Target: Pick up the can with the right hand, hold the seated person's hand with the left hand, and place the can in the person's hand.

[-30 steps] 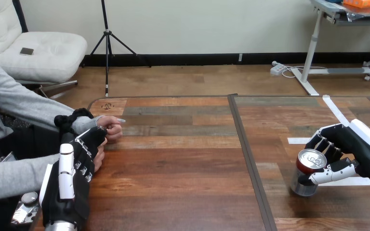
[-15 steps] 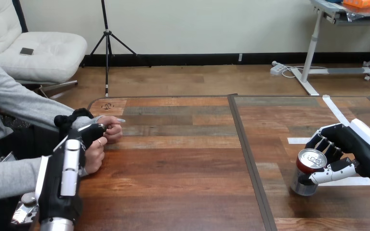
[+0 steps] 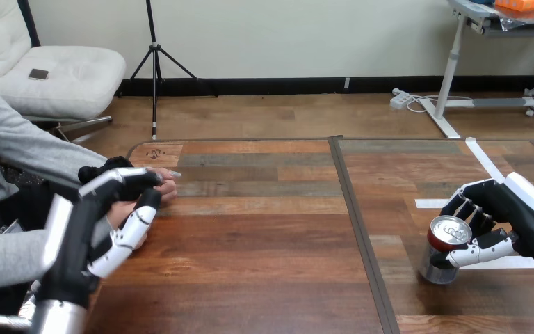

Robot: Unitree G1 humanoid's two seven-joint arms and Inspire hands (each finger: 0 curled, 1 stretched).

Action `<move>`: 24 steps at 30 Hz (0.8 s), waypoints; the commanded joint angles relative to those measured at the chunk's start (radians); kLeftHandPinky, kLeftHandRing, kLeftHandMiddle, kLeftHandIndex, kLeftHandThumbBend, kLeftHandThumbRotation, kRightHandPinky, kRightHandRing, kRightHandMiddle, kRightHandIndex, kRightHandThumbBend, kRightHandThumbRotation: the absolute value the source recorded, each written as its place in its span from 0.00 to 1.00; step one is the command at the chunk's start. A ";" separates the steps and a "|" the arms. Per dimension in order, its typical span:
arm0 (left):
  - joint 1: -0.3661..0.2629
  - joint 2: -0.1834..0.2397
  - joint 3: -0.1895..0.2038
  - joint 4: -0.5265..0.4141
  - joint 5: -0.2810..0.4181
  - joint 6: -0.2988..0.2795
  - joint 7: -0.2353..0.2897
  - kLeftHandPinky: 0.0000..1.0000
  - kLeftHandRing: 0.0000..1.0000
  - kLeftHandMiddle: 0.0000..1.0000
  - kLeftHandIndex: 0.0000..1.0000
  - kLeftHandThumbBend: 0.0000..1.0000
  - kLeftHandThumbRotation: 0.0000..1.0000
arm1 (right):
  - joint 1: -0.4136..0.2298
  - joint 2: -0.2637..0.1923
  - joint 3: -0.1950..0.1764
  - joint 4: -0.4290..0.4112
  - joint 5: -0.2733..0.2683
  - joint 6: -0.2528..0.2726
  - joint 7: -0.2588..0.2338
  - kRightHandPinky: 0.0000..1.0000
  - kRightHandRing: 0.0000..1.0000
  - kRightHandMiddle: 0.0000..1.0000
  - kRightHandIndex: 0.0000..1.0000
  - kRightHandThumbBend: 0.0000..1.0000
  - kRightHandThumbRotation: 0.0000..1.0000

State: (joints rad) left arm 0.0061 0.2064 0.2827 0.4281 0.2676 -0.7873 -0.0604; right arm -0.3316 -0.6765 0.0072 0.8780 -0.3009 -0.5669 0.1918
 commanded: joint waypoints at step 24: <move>0.033 0.127 0.030 -0.438 0.283 0.169 0.201 0.54 0.75 0.81 0.79 1.00 0.50 | -0.078 -0.006 -0.021 -0.028 0.053 -0.011 0.000 0.34 0.37 0.41 0.44 0.76 0.00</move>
State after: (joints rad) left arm 0.0568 0.3012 0.3100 0.0572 0.5228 -0.6445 0.1066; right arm -0.3317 -0.6759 0.0071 0.8780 -0.2807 -0.5657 0.1930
